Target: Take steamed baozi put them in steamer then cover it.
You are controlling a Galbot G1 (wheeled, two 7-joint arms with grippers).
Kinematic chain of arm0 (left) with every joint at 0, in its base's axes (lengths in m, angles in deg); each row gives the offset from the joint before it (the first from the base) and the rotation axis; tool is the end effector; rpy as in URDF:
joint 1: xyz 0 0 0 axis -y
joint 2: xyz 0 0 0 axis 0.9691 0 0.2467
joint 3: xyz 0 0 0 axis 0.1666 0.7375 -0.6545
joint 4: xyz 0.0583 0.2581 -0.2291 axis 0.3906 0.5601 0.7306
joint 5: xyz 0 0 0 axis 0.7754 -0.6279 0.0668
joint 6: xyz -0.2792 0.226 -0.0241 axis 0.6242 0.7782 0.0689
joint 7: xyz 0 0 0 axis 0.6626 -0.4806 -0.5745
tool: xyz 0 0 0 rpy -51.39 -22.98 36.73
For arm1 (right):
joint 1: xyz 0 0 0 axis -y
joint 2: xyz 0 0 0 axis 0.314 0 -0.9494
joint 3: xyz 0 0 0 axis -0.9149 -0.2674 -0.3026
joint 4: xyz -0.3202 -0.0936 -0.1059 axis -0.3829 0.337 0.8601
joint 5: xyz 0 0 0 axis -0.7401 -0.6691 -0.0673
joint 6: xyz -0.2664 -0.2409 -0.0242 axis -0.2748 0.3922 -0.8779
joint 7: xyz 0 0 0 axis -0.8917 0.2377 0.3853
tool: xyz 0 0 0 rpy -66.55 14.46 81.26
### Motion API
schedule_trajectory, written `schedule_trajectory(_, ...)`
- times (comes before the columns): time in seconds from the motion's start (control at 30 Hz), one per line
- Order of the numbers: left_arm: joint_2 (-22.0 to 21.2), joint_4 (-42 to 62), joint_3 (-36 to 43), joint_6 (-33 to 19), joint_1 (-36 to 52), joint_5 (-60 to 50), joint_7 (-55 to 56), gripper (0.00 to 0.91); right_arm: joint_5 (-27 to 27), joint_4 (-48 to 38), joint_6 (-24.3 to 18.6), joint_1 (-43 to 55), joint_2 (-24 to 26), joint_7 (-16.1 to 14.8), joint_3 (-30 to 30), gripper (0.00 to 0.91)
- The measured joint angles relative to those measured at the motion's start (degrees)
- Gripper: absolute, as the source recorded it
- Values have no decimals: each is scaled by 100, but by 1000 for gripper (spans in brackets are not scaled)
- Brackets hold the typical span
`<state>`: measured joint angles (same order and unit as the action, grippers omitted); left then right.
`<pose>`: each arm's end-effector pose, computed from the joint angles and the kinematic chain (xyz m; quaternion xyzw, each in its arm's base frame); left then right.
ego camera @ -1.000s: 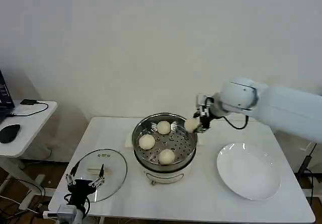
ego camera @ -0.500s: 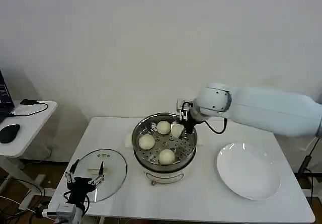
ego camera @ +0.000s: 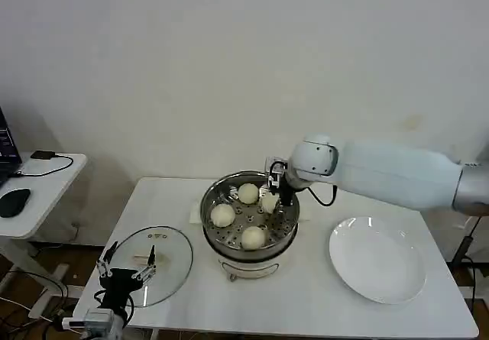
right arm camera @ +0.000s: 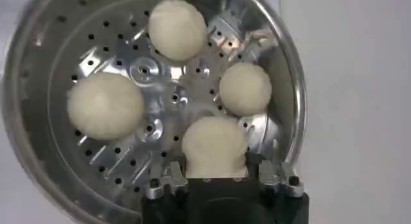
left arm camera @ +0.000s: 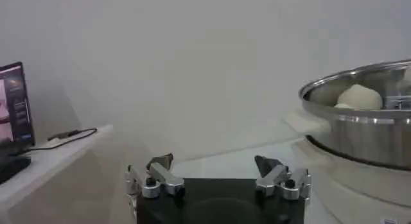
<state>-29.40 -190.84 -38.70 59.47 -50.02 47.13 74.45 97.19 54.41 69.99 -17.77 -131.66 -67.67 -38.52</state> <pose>0.1633 0.0714 -0.2880 0.0242 -0.9880 -0.1281 0.0831 0.5152 0.0727 -0.1059 0.4466 -0.6390 0.5025 0.3738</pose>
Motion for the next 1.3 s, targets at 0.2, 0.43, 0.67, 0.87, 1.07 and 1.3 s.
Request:
schedule_trajectory(0.2,12,20,-16,-9,-7,0,0,907,-84,-131,7,-152,-102,-15,50,615)
schedule_trajectory(0.43,17,63,-36,-22,-11,0,2,907,-215,-246,10,-279,-182,-49,57,756)
schedule_trajectory(0.67,13,72,-38,-23,-8,-2,4,907,-318,-282,11,-328,-186,-50,77,907)
schedule_trajectory(0.87,5,73,-38,-24,-10,-4,5,907,-369,-249,15,-350,-140,-18,139,907)
schedule_trajectory(1.07,7,95,-39,-20,-6,4,4,907,-376,-36,16,-180,14,32,296,907)
schedule_trajectory(1.3,23,112,-41,-12,8,61,29,907,-293,473,12,12,381,206,641,907)
